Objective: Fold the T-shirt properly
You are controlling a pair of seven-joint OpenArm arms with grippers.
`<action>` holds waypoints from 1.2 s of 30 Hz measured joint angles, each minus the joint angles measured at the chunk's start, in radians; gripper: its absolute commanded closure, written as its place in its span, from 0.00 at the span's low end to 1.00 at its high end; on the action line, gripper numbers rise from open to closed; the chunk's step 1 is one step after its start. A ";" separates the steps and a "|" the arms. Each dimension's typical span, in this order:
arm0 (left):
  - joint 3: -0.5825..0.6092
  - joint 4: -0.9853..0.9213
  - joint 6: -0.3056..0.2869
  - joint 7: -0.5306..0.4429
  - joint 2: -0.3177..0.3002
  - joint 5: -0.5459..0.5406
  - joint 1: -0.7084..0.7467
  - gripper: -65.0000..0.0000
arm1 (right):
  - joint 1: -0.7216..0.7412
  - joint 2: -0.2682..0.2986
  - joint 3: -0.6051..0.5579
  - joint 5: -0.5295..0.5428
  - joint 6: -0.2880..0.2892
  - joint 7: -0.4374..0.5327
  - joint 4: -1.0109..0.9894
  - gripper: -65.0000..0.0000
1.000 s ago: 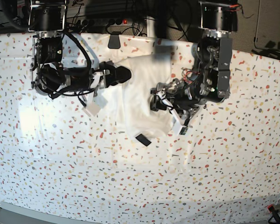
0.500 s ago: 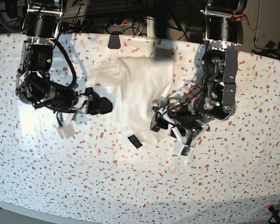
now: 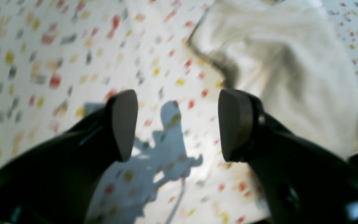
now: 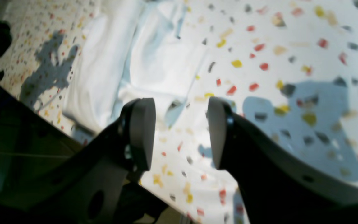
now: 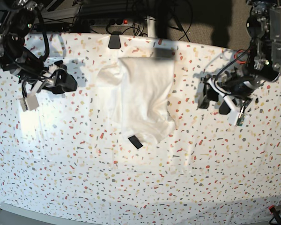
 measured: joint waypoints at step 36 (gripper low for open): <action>-0.406 -0.726 -0.428 -0.269 0.058 -0.122 0.477 0.39 | -0.447 0.144 -0.420 -0.477 0.003 0.581 -0.713 0.56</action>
